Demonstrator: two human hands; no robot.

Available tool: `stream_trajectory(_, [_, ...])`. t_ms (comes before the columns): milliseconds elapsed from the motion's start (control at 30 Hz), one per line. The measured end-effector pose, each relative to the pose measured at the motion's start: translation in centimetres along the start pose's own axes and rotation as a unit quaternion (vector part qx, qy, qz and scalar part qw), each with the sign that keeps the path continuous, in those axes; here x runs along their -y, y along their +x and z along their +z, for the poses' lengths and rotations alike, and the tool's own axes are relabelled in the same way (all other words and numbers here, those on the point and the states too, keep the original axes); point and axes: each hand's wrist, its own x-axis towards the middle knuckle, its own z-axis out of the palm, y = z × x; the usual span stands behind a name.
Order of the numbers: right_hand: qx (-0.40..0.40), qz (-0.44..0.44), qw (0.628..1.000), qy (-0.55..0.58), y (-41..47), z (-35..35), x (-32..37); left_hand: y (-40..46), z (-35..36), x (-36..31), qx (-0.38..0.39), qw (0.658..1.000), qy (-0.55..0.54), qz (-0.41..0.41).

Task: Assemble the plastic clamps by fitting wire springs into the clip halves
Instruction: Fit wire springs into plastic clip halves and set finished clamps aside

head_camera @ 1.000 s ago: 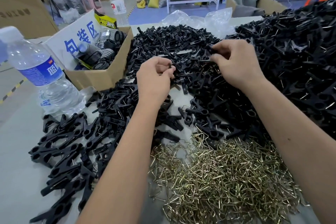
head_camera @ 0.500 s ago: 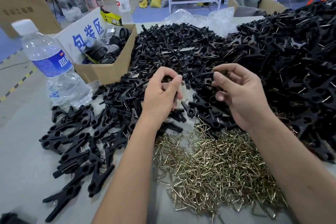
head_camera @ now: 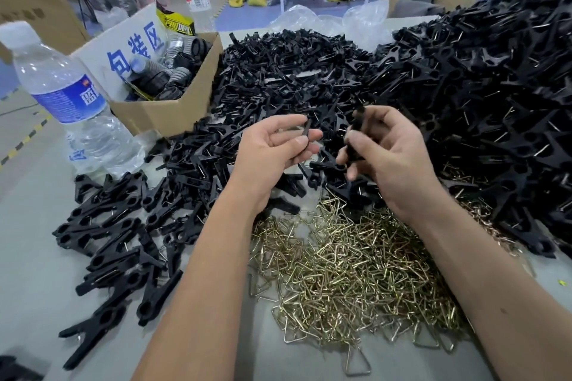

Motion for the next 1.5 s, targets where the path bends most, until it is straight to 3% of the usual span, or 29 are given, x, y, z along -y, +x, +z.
stream_trajectory(100, [0.024, -0.057, 0.99, -0.127, 0.0, 0.0, -0.5, 0.0, 0.0, 0.1, -0.001, 1.0, -0.01, -0.018])
stream_trajectory(267, [0.048, -0.095, 0.967, -0.23, -0.4, -0.1, -0.5, -0.2, 0.2, 0.1, -0.003, 0.998, 0.055, -0.023])
stream_trajectory(800, [0.021, -0.101, 0.955, -0.28, -0.7, 0.4, -0.2, -0.5, -0.1, -0.2, 0.034, 0.993, 0.11, -0.021])
stream_trajectory(900, [-0.006, -0.102, 0.95, -0.294, -0.6, 0.3, -0.4, -0.6, -0.5, -0.3, 0.088, 0.982, 0.166, 0.007])
stream_trajectory(1033, [-0.024, -0.101, 0.95, -0.293, -0.5, 0.2, -0.5, -0.4, -0.1, -0.2, 0.059, 0.975, 0.207, 0.054])
stream_trajectory(1167, [0.0, -0.099, 0.947, -0.307, -0.5, 0.2, 0.3, -0.2, -0.7, -0.1, 0.013, 0.976, 0.203, 0.073])
stream_trajectory(1233, [0.058, -0.104, 0.925, -0.36, -0.6, 0.0, 1.0, 0.1, -1.4, 0.1, -0.038, 0.978, 0.193, 0.073])
stream_trajectory(1367, [0.224, -0.056, 0.814, -0.533, -0.7, 0.6, 1.6, 0.7, -2.3, 0.4, -0.097, 0.975, 0.177, 0.089])
stream_trajectory(1500, [0.221, -0.078, 0.836, -0.496, -0.9, 1.3, 1.8, 0.7, -2.3, 0.4, -0.1, 0.975, 0.176, 0.092])
